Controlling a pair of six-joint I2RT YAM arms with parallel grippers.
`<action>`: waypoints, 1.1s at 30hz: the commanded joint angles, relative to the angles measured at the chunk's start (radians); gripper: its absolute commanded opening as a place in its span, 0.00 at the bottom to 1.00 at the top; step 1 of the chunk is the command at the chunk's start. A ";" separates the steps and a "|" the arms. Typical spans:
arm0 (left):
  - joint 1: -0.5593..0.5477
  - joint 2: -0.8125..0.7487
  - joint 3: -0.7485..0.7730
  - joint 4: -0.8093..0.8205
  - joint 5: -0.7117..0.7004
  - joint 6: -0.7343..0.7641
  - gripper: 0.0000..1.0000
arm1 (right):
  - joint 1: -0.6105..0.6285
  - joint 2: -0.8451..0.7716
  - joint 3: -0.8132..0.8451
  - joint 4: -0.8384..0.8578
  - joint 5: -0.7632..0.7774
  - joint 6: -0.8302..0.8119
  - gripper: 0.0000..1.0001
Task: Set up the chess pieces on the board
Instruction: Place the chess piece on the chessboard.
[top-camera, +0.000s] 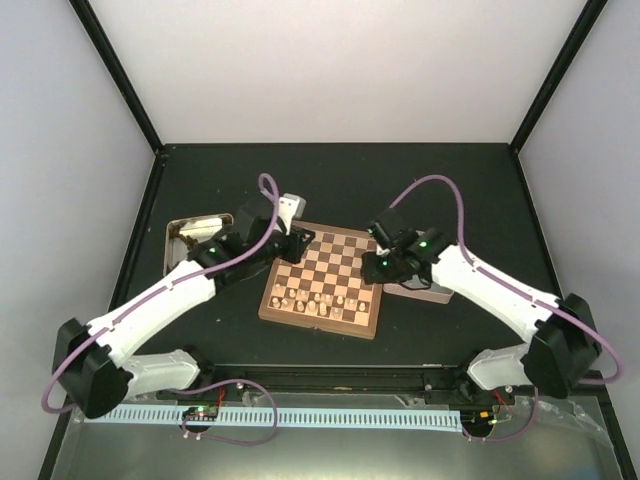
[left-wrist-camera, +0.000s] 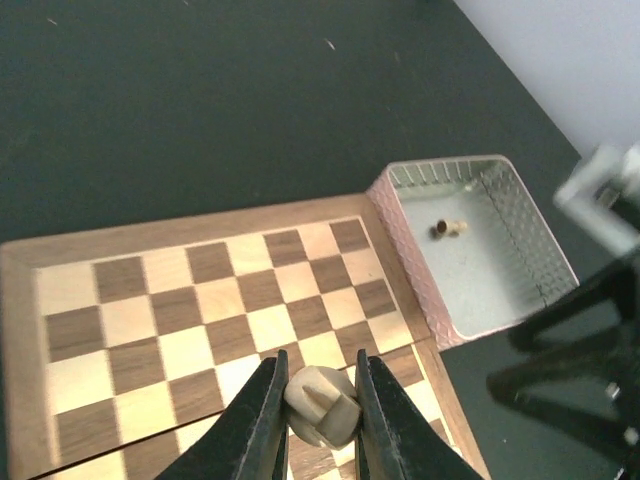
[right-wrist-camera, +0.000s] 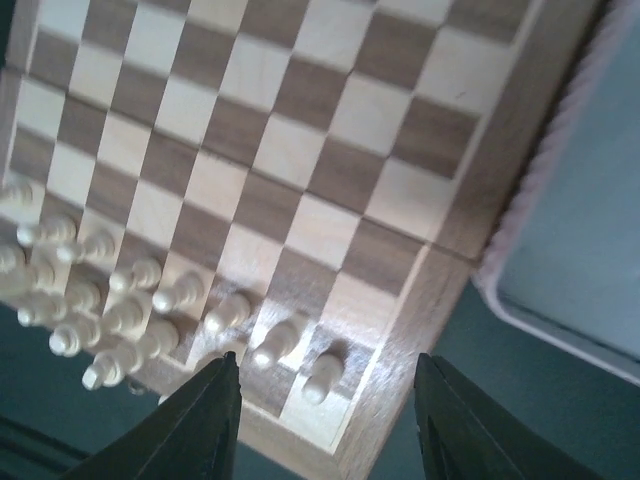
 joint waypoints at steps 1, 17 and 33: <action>-0.073 0.107 -0.004 0.073 -0.026 0.012 0.02 | -0.063 -0.081 -0.081 0.093 0.079 0.064 0.50; -0.182 0.555 0.092 0.117 -0.278 -0.028 0.07 | -0.135 -0.173 -0.233 0.209 0.046 0.039 0.51; -0.133 0.592 0.266 -0.165 -0.142 -0.089 0.46 | -0.195 -0.243 -0.297 0.256 -0.003 0.025 0.51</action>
